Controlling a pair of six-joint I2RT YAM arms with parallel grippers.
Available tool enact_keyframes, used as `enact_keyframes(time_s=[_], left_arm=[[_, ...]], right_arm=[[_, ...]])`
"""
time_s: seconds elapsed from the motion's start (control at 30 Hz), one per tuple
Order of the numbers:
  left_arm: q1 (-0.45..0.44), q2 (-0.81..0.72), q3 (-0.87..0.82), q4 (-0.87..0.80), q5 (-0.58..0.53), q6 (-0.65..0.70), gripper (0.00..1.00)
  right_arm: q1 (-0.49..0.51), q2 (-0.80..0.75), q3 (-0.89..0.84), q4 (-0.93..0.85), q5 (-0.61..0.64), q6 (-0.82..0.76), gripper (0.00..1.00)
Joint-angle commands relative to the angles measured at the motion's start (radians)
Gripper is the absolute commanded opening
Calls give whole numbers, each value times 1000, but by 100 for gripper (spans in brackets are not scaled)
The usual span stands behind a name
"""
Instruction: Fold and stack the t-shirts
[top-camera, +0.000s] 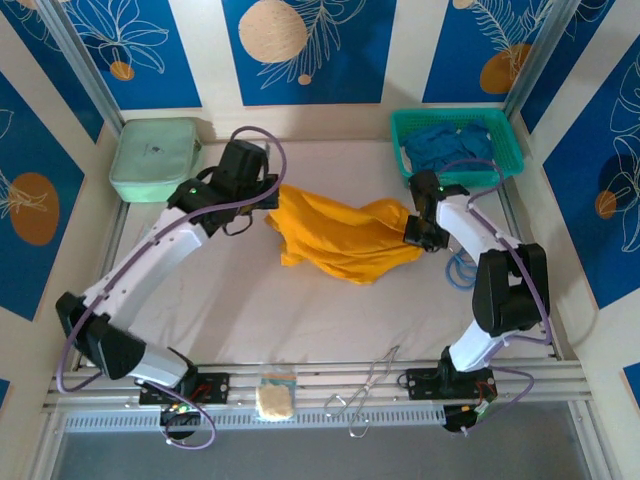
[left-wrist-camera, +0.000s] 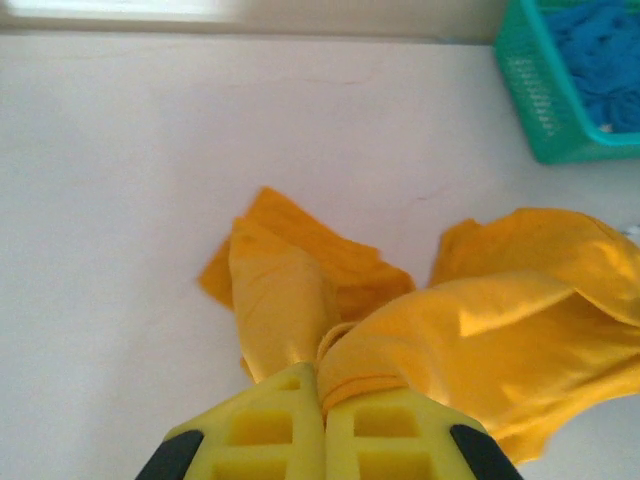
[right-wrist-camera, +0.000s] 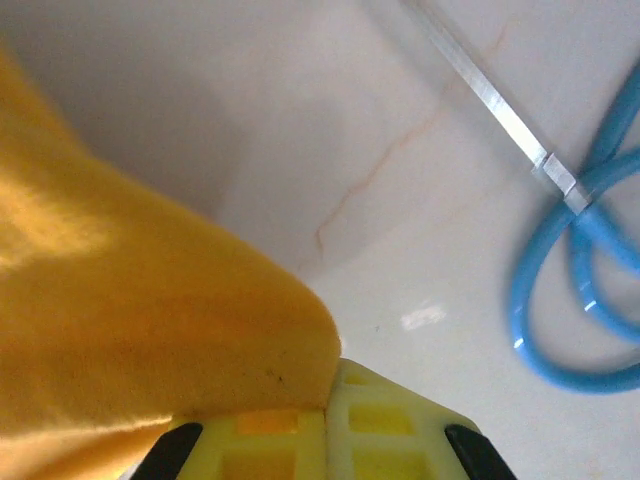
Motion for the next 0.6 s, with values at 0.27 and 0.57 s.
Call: enact_keyframes(time_s=[0.27,0.57], left_arm=[[105,178,66,44,-362,176,0],[123,513,351,247,-249,338,0]], right_arm=[[53,485,576,-95,248,-189,0],[95,633,693,-156,334,-82,3]])
